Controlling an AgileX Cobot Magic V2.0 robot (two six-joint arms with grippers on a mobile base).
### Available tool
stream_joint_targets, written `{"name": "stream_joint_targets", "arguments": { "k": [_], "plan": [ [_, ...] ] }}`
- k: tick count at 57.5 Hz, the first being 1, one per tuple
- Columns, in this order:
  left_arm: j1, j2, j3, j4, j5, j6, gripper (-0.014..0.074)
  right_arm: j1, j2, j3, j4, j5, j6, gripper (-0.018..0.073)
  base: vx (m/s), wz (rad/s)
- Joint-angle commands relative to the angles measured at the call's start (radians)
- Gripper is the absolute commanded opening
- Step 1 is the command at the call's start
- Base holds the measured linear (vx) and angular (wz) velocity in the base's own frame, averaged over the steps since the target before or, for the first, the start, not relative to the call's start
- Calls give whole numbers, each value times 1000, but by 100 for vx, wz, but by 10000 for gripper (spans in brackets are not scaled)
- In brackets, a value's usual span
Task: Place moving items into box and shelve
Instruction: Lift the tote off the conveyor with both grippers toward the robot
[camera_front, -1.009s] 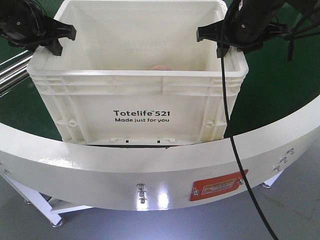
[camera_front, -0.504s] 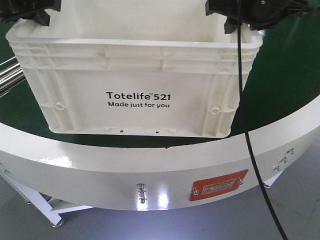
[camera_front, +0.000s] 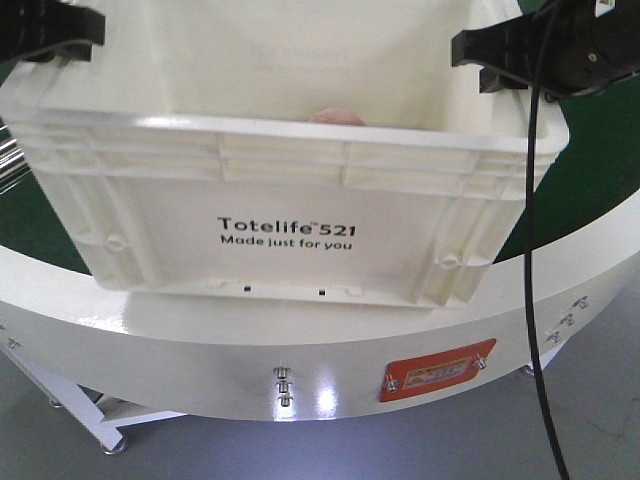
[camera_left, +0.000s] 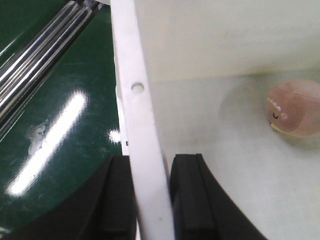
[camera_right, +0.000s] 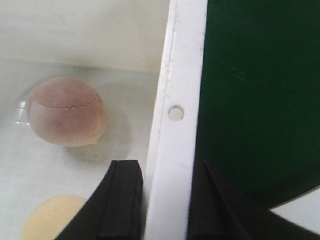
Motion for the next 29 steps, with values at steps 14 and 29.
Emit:
{"name": "stream_joint_targets", "arguments": {
  "k": [14, 29],
  "plan": [
    [-4, -96, 52, 17, -201, 9, 129, -2, -67, -3, 12, -169, -67, 117, 0, 0],
    [-4, -96, 52, 14, -218, 9, 129, 53, -67, -3, -44, -144, -54, 117, 0, 0]
  ]
}}
